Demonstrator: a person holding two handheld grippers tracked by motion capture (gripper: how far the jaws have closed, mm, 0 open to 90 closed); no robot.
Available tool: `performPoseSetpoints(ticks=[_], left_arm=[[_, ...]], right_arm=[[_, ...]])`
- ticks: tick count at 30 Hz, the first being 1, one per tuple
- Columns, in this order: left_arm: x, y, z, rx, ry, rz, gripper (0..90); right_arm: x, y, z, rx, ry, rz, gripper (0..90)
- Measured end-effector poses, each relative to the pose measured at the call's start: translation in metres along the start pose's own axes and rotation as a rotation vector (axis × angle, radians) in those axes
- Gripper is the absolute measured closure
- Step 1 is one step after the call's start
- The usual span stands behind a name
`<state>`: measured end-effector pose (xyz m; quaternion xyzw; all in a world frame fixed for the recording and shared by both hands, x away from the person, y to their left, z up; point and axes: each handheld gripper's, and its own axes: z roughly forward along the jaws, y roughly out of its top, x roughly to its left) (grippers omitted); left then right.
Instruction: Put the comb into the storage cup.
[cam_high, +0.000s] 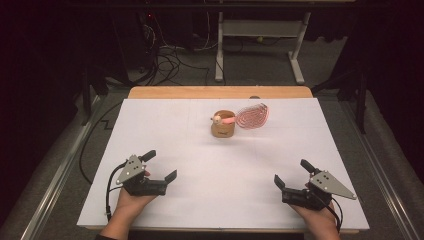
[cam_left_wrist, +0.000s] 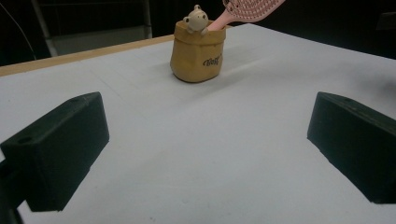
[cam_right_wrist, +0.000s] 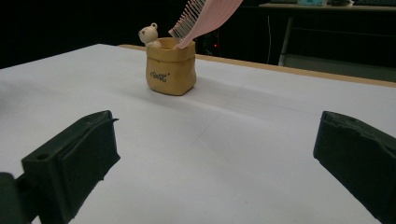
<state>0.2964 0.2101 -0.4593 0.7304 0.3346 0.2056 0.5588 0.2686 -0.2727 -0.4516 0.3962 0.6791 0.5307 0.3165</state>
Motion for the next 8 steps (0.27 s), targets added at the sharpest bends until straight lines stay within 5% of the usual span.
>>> performPoseSetpoints(ticks=[8], left_arm=[[0.0003, 0.0001, 0.0003, -0.001, 0.001, -0.001, 0.0]], right_arm=[[0.0001, 0.0001, -0.0012, -0.001, -0.005, -0.007, 0.0]])
